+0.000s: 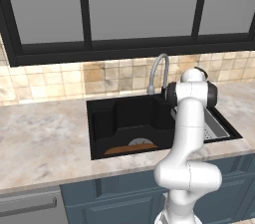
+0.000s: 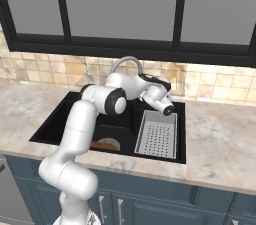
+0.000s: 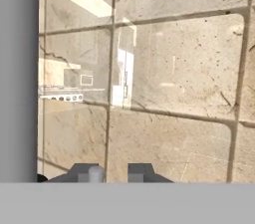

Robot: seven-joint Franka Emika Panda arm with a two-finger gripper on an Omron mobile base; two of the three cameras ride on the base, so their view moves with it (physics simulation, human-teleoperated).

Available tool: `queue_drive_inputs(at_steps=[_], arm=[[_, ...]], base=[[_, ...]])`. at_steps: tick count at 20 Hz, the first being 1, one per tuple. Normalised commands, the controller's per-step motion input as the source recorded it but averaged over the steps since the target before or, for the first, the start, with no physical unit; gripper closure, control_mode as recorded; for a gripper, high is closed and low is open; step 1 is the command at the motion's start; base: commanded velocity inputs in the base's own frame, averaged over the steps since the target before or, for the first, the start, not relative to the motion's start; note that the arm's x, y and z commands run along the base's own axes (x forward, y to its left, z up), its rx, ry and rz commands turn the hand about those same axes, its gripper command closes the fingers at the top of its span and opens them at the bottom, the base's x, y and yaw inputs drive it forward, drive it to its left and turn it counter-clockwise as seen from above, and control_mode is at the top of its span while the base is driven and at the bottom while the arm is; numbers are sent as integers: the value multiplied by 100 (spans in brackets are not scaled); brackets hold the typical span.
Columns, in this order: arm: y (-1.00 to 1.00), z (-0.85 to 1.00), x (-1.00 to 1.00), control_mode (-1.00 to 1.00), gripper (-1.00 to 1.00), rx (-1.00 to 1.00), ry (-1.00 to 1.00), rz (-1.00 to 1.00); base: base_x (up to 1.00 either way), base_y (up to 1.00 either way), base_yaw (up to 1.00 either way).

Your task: Turn on the sink faucet with hot water and rinse the cutting board for ten seconds, then turn off the faucet. Push the cutting board to reach the water if necessary.

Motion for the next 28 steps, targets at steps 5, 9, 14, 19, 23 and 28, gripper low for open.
queue_drive_inputs(at_steps=[5,9,14,19,23,28], arm=[[-42,0,-7,-100,100,0,0,-3],[-45,0,-9,-100,100,0,0,-2],[-47,0,-15,-100,100,0,0,-3],[-51,0,-20,-100,100,0,0,-3],[-52,0,-22,-100,100,0,0,-3],[-54,0,-17,-100,100,0,0,-3]], base=[[0,0,0],[0,0,0],[0,0,0],[0,0,0],[0,0,0],[0,0,0]])
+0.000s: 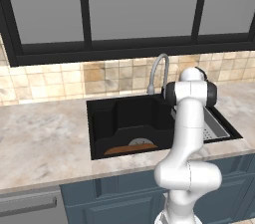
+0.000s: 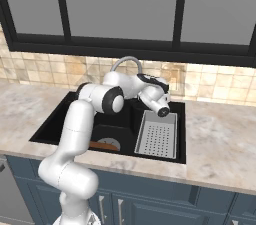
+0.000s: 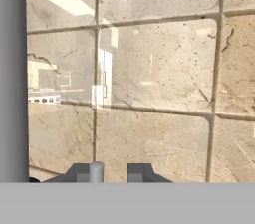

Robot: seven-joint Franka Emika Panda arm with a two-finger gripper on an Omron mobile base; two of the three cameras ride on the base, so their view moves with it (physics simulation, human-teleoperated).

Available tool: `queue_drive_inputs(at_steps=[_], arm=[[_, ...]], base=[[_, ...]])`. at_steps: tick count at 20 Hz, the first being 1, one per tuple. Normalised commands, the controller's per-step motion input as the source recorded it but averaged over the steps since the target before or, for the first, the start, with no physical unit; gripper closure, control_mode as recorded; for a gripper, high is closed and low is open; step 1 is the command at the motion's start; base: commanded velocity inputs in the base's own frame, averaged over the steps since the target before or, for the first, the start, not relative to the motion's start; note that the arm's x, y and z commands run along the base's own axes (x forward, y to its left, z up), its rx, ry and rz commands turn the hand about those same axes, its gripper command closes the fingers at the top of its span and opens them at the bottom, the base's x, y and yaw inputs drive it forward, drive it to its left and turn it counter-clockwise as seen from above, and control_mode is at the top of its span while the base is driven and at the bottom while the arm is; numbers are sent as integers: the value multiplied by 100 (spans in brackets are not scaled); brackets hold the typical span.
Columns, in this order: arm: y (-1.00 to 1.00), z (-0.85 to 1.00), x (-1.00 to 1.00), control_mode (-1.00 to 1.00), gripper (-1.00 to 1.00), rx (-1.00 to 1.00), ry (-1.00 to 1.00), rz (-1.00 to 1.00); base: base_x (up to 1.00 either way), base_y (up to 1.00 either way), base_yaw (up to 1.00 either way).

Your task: Turn on the sink faucet with hot water and rinse the cutting board for ten seconds, then turn off the faucet. Push the cutting board to reach the water if necessary.

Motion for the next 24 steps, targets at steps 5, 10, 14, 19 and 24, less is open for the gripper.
queue_drive_inputs(at_steps=[5,10,14,19,24], arm=[[-63,0,-24,-100,100,0,0,-2],[-75,0,-26,-100,100,0,0,0],[-80,0,-26,-100,100,0,0,0],[-78,0,-23,-100,100,1,0,0],[-72,0,-21,-100,100,1,0,-1]], base=[[0,0,0],[0,0,0],[0,0,0],[0,0,0],[0,0,0]])
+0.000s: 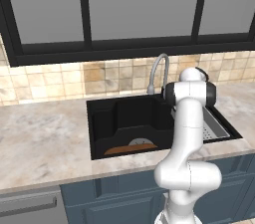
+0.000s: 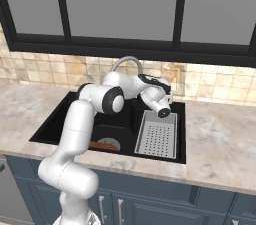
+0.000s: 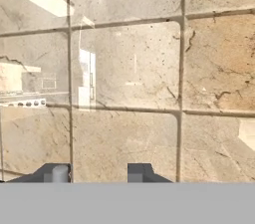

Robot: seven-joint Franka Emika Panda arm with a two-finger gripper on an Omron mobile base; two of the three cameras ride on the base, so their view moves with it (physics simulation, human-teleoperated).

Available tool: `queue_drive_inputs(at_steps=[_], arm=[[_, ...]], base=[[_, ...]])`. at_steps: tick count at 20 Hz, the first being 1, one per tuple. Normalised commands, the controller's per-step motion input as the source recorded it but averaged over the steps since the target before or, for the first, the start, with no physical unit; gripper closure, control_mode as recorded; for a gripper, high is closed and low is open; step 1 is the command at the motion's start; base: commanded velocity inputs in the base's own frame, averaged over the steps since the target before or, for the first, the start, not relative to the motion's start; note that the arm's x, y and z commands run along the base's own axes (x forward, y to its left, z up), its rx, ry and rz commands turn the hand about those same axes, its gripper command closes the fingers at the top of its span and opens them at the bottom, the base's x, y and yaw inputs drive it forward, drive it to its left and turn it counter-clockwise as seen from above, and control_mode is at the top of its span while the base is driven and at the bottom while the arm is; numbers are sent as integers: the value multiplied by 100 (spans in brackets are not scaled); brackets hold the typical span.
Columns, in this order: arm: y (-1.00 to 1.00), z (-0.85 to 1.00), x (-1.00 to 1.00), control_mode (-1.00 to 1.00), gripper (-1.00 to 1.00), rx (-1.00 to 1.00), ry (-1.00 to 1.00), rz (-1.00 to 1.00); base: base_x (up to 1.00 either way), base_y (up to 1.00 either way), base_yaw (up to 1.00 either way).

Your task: Turn on the sink faucet with hot water and rinse the cutting board for ten seconds, then turn off the faucet. Push the cutting board to reach the water if necessary.

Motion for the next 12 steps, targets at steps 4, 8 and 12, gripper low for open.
queue_drive_inputs(at_steps=[4,8,12], arm=[[-69,0,-21,-100,100,0,0,-2],[-73,0,-20,-100,100,1,0,-1],[-76,0,-18,-100,100,1,0,-1]], base=[[0,0,0],[0,0,0],[0,0,0]])
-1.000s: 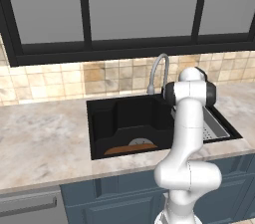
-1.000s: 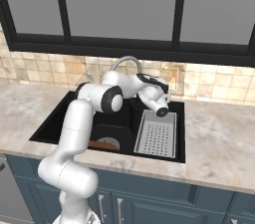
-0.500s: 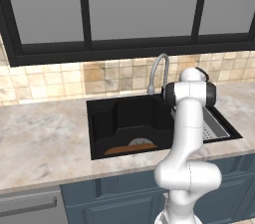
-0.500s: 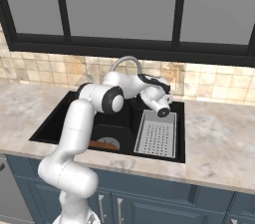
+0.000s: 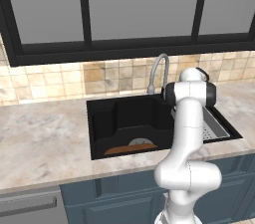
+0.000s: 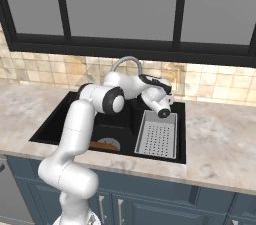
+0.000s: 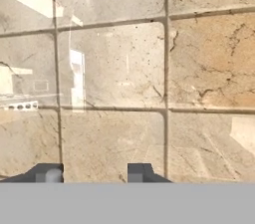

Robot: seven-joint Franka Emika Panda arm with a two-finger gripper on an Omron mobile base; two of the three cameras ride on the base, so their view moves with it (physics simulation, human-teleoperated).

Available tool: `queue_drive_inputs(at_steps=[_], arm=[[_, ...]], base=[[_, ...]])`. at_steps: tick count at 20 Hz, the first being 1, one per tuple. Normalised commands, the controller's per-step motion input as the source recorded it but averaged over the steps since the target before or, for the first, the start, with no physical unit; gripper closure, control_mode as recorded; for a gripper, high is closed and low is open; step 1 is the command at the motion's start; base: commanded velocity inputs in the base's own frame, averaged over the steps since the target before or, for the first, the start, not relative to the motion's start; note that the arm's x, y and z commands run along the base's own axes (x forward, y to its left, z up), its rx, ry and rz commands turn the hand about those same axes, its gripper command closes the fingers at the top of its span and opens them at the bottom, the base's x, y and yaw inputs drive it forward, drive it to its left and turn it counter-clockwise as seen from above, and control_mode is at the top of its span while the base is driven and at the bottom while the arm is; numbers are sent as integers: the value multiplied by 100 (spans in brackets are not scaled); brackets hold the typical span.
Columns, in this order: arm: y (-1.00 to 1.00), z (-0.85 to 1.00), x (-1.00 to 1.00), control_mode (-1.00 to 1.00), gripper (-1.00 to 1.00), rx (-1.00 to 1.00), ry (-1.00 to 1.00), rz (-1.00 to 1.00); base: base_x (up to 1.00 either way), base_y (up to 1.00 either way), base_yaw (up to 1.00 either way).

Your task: Turn on the sink faucet with hot water and rinse the cutting board for ten seconds, then turn off the faucet. Push the cutting board to reach the water if necessary.

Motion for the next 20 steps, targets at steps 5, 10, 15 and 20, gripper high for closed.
queue_drive_inputs(at_steps=[5,10,15,20], arm=[[-79,0,-18,-100,100,1,0,-1],[-86,0,-29,-100,100,1,0,0],[-90,-3,-40,-100,100,1,0,0],[-89,-1,-37,-100,100,0,0,0]], base=[[0,0,0],[0,0,0],[0,0,0],[0,0,0]])
